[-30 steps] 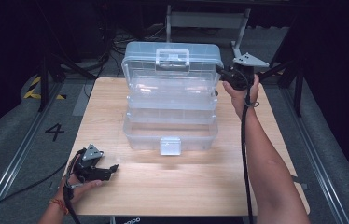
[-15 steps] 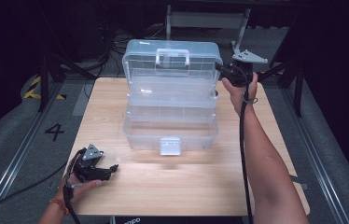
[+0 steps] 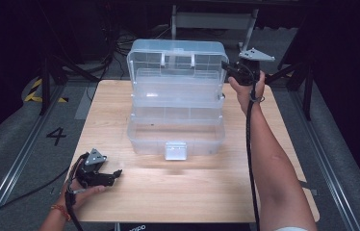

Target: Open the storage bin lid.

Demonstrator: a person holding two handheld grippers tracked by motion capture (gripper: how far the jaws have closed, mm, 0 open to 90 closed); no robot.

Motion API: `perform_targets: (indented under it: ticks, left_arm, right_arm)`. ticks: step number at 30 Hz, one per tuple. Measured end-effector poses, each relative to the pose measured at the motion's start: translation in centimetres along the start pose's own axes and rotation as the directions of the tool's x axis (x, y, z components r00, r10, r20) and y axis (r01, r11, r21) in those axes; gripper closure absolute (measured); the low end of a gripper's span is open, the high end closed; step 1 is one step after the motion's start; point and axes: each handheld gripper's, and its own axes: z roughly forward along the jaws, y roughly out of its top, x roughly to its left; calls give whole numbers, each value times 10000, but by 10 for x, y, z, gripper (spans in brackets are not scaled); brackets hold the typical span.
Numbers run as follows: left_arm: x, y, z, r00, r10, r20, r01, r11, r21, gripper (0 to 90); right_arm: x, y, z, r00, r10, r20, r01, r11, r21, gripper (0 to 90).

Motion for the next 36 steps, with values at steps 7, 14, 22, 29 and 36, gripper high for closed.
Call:
perform_targets:
  ticks: [7,14,22,29,36]
  left_arm:
    - [0,0,0,10000,28,7,-28,10000,1,168]
    - [0,0,0,10000,-2,87,1,10000,7,167]
    - [0,0,0,10000,-18,86,18,10000,31,167]
    - [0,0,0,10000,-13,86,13,10000,34,167]
    - [1,0,0,10000,28,92,-28,10000,9,167]
  right_arm:
    - [-4,0,6,9998,187,-31,-187,9998,-61,789]
    - [-9,4,9,9992,390,-117,-391,9992,-76,845]
    - [-10,5,14,9990,437,-43,-437,9990,3,843]
    - [-14,5,18,9980,619,-155,-618,9981,52,844]
    - [-15,9,21,9989,453,-125,-449,9985,307,839]
